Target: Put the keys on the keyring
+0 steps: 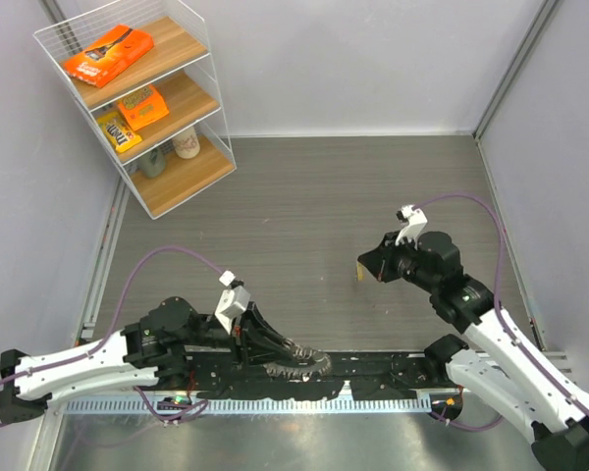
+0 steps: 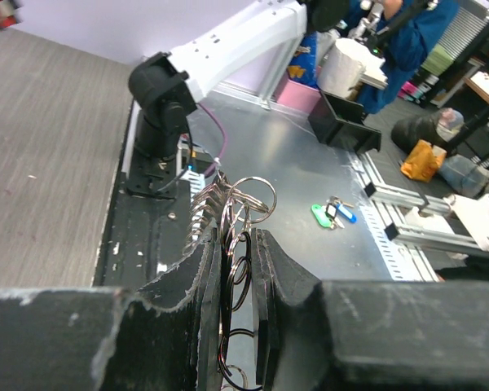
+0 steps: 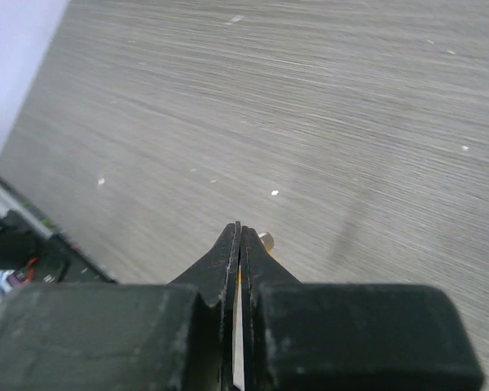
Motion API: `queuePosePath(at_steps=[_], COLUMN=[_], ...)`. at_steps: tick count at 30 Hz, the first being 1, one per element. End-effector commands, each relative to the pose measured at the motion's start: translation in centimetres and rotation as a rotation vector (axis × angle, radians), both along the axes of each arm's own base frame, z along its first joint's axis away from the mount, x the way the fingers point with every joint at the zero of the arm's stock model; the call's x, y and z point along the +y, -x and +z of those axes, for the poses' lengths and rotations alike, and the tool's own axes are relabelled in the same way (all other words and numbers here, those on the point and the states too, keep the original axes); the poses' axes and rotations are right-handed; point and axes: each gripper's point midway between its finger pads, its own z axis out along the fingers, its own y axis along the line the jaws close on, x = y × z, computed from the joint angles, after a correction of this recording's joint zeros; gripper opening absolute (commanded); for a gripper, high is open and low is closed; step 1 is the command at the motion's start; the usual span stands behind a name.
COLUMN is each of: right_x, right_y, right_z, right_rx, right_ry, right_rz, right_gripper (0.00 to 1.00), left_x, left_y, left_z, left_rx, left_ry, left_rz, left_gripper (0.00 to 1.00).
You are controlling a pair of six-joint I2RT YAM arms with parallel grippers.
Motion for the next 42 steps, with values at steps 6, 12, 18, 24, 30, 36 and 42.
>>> queuePosePath(at_steps=[6,12,18,24,30,36,42], right_x=[2.7,3.7,4.2,5.8,7.4,8.8,10.1], right_y=[6.8,9.9,12.4,14.6,16.2,16.7,15.4], right_z=[8.6,12.6,15.2,15.9,17.0,17.4,17.7], right_rx=[-0.073,-0.112,-0.115,-0.069,-0.044,-0.015,0.016], right_ry=[-0.105,-0.138,-0.153,-0.21,-0.265,-0.281,-0.313], right_rz=[0.322,0.461,0.589,0.731,0.814,0.834,0.758], right_gripper=[0.06,0.06,0.06,0.06,0.06,0.06,0.06], left_x=[-0.1,-0.6,-0.7,-0.9,-1.6,-1.7,-1.7], left_y=[-3.5,-5.7,-6.8,-7.5,-8.6,-9.6,-9.7], left_z=[4.2,4.4,5.9,6.8,6.5,6.3,6.4], left_rx=[-0.112,-0.158,-0.266,-0.383,-0.446,-0.461,-0.493], left_ry=[0.078,0.064,0.092,0.104,0.064,0.039,0.047], left_rz=[0.195,0.303,0.351,0.373,0.407,0.451,0.46], left_gripper=[0.0,0.0,0.0,0.0,0.0,0.0,0.0])
